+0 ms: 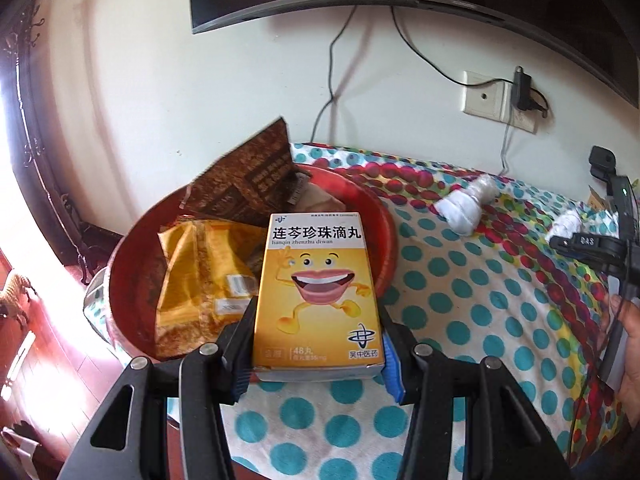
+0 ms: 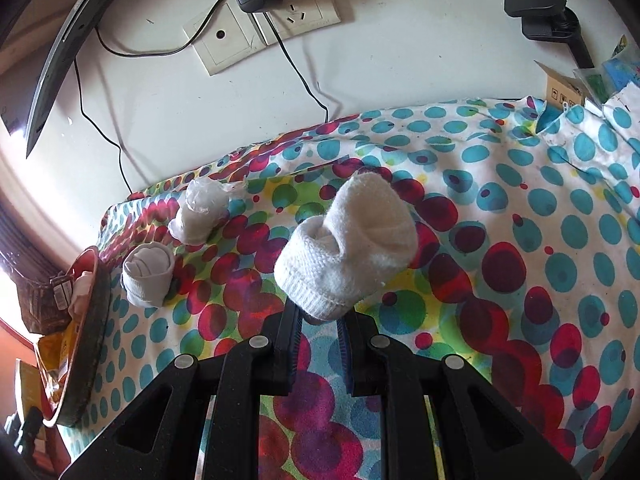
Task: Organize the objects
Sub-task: 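Lower the yellow medicine box into the red tray and open the left gripper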
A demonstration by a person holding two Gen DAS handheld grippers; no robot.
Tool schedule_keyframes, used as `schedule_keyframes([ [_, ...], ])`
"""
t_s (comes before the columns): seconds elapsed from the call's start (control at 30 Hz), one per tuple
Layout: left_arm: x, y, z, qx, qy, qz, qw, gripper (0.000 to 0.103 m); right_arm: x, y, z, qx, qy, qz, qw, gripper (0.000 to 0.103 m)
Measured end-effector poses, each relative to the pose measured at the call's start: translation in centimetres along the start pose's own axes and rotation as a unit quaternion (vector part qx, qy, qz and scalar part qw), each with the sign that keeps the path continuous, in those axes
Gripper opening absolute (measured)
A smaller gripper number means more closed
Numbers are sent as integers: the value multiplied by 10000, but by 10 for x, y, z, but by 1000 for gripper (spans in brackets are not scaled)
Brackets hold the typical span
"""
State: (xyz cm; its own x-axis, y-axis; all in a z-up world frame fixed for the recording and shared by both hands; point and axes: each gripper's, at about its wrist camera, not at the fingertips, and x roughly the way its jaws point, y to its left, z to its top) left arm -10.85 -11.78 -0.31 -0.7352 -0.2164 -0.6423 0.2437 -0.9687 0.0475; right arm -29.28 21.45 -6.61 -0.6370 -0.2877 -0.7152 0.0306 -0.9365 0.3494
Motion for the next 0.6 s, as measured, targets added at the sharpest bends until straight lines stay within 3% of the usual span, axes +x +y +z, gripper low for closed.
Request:
schedule_keyframes([
  [0.27, 10, 104, 25, -616, 127, 997, 9930, 52, 1, -6, 0, 150, 22, 194, 9997, 17],
  [0.6, 68, 151, 31, -581, 563, 1454, 9861, 52, 0, -7, -1, 166, 18, 217, 9996, 17],
])
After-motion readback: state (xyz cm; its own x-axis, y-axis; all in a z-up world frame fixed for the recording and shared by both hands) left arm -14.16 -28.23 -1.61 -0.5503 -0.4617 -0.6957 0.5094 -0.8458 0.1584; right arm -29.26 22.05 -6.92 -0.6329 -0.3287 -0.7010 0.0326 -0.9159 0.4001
